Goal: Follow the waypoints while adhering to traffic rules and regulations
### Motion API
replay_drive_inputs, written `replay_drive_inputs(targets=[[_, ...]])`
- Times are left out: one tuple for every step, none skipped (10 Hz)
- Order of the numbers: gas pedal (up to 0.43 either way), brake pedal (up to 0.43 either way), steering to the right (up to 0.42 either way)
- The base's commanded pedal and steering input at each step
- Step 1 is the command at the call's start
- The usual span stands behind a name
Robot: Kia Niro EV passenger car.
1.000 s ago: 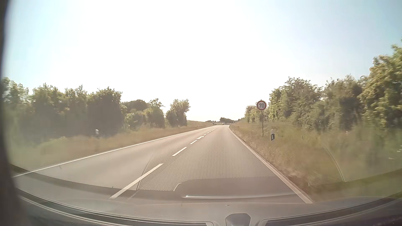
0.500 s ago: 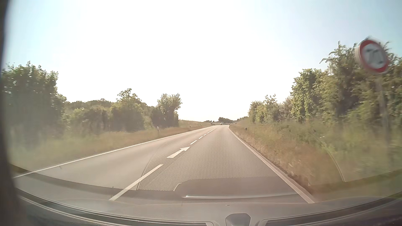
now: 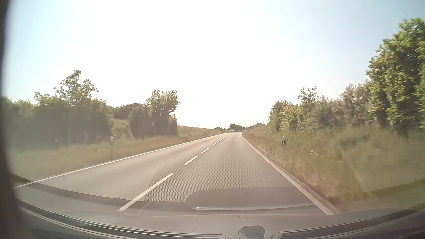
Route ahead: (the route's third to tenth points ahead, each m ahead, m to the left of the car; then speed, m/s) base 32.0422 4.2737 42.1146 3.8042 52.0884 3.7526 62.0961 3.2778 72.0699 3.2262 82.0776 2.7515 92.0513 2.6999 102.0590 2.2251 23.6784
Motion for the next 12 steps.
replay_drive_inputs(targets=[[0.000,0.006,0.005],[0.000,0.006,0.005],[0.000,0.006,0.005],[0.000,0.006,0.005],[0.000,0.006,0.005],[0.000,0.006,0.005],[0.000,0.006,0.005],[0.000,0.006,0.005],[0.000,0.006,0.005],[0.000,0.006,0.005],[0.000,0.006,0.006],[0.000,0.006,0.006]])
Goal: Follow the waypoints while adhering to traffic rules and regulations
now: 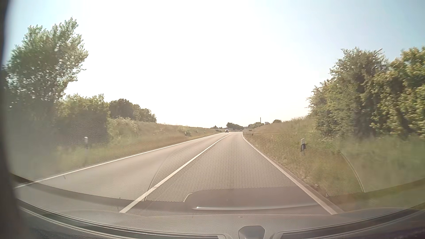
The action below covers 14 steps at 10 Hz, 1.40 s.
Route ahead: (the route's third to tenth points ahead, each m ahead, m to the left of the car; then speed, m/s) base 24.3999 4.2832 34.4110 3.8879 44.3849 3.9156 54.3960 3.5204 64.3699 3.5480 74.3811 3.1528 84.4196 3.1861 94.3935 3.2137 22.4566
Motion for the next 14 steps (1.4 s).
replay_drive_inputs(targets=[[0.000,0.006,0.006],[0.000,0.006,0.006],[0.000,0.006,0.007],[0.000,0.006,0.007],[0.000,0.006,0.007],[0.000,0.006,0.007],[0.000,0.006,0.007],[0.000,0.006,0.007],[0.000,0.006,0.007],[0.000,0.006,0.007],[0.000,0.006,0.007],[0.000,0.006,0.007],[0.000,0.006,0.007],[0.000,0.006,0.007]])
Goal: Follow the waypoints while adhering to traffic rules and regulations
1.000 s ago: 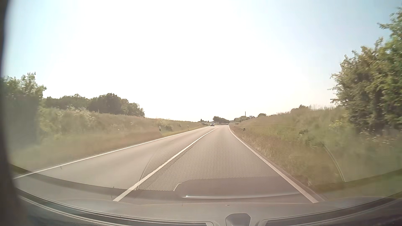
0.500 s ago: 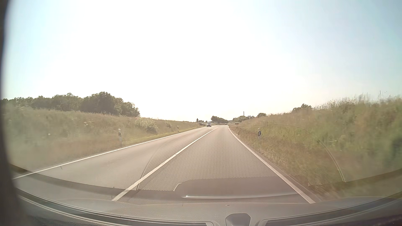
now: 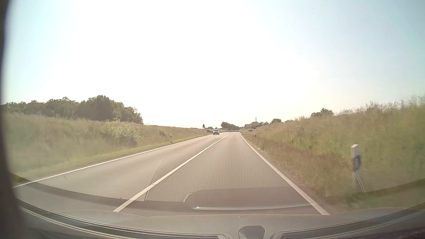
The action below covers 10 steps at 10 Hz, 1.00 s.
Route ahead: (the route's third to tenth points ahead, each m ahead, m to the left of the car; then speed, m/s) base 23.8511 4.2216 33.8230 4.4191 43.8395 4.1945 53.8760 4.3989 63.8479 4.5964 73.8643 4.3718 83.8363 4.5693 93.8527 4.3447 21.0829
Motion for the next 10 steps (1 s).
replay_drive_inputs(targets=[[0.000,0.006,0.007],[0.000,0.006,0.007],[0.000,0.006,0.007],[0.000,0.006,0.007],[0.000,0.006,0.007],[0.000,0.006,0.007],[0.000,0.006,0.007],[0.000,0.006,0.007],[0.000,0.006,0.007],[0.000,0.006,0.006]])
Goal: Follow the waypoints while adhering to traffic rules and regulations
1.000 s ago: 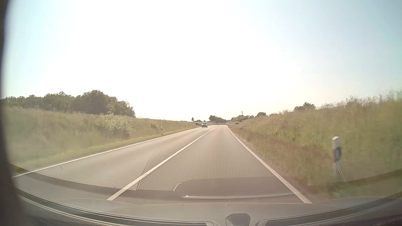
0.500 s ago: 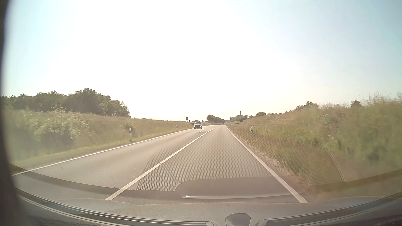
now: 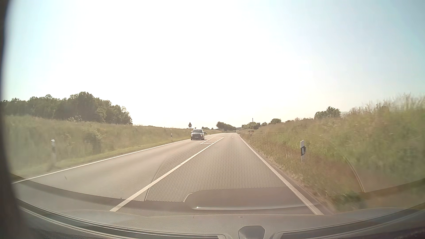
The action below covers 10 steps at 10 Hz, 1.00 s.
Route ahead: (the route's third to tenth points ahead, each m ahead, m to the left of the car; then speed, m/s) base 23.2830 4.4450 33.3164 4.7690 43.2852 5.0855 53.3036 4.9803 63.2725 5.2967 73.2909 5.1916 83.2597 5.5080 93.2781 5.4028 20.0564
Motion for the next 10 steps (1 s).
replay_drive_inputs(targets=[[0.000,0.006,0.006],[0.000,0.006,0.006],[0.000,0.006,0.006],[0.008,0.006,0.005],[0.020,0.006,0.005],[0.020,0.006,0.005],[0.020,0.006,0.005],[0.028,0.006,0.004],[0.028,0.006,0.004],[0.047,0.006,0.003]])
